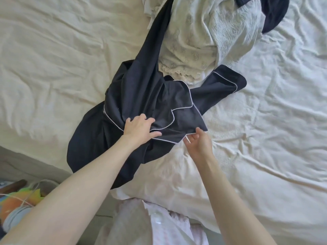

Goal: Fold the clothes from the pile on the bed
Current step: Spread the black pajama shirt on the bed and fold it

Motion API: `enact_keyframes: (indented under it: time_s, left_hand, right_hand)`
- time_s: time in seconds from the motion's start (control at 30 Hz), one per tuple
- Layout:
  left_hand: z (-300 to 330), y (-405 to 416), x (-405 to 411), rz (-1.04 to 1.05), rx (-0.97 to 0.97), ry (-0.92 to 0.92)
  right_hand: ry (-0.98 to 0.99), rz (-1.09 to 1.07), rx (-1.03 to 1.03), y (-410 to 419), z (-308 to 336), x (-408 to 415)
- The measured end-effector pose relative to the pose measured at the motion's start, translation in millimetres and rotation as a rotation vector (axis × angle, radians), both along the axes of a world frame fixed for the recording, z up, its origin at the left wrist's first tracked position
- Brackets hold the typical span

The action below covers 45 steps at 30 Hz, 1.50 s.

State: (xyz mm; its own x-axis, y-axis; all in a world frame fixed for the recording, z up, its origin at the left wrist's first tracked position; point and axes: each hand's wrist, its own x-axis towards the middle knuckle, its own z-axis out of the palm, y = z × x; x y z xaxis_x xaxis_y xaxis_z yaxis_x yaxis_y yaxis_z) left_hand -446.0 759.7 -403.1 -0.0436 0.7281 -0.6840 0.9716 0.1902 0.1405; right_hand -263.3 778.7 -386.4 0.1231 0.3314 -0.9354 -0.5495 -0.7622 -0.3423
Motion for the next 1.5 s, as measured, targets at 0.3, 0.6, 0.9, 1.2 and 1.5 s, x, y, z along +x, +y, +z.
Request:
enact_keyframes:
  time_s: [0.3, 0.6, 0.9, 1.2, 1.5]
  left_hand:
    - [30.5, -22.3, -5.1, 1.226, 0.308, -0.749]
    - [106.9, -64.2, -69.1, 1.706, 0.386, -1.632]
    - [75.5, -123.1, -67.6, 1.825, 0.224, -0.919]
    - [72.2, -67.9, -11.4, -0.037, 0.650, -0.143]
    - [31.5, -50.0, -30.0, -0.087, 0.379, 0.005]
  right_hand:
    - [0.274, -0.243, -0.019, 2.8, 26.5, 13.7]
    - [0.379, 0.007, 0.264, 8.8, 88.7, -30.1]
    - [-0.087, 0.288, -0.071, -51.3, 48.2, -11.0]
    - [-0.878, 0.945, 0.374, -45.2, 20.4, -27.2]
    - [-0.731, 1.054, 0.118, -50.4, -27.6, -33.2]
